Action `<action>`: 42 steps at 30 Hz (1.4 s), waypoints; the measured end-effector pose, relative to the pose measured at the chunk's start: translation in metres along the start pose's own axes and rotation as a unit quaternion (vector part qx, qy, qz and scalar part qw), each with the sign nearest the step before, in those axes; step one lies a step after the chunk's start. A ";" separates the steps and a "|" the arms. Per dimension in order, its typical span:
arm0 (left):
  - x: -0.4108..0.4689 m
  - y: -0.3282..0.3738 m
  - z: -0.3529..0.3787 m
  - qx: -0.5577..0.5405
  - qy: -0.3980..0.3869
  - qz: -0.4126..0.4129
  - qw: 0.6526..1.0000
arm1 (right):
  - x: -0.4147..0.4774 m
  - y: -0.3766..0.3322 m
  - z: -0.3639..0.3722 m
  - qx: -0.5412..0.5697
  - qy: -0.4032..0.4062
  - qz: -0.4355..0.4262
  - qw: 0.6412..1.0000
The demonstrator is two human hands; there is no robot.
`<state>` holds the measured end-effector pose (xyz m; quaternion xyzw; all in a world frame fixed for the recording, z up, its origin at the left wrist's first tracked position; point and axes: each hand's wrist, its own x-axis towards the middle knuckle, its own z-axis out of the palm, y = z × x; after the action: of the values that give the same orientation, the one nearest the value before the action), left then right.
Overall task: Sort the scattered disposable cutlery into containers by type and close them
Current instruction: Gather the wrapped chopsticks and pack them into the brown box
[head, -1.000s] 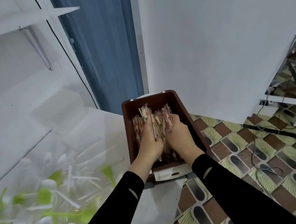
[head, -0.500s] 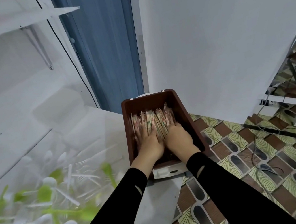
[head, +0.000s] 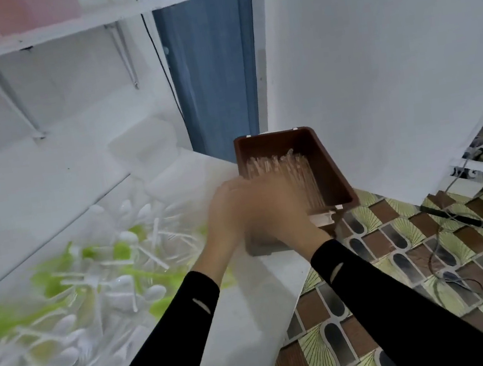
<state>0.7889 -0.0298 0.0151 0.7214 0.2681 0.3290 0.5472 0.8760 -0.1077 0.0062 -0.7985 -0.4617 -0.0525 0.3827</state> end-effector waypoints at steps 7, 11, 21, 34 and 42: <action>-0.117 -0.043 -0.145 -0.005 0.116 -0.091 0.989 | -0.091 -0.117 0.066 0.116 -0.079 -0.066 0.988; -0.216 -0.058 -0.232 0.004 0.167 -0.115 0.979 | -0.161 -0.190 0.094 0.173 -0.159 -0.103 0.966; -0.465 -0.060 -0.391 0.011 0.353 -0.169 0.920 | -0.325 -0.357 0.143 0.216 -0.375 -0.201 0.879; -0.729 -0.043 -0.526 0.046 0.572 -0.230 0.786 | -0.499 -0.554 0.222 0.208 -0.549 -0.359 0.725; -0.866 -0.043 -0.639 0.163 0.580 -0.297 0.741 | -0.597 -0.689 0.285 0.185 -0.570 -0.413 0.685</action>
<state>-0.2574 -0.2741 -0.0652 0.3533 0.7839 0.4556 0.2305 -0.0758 -0.1430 -0.0672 -0.3152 -0.8745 0.3468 0.1250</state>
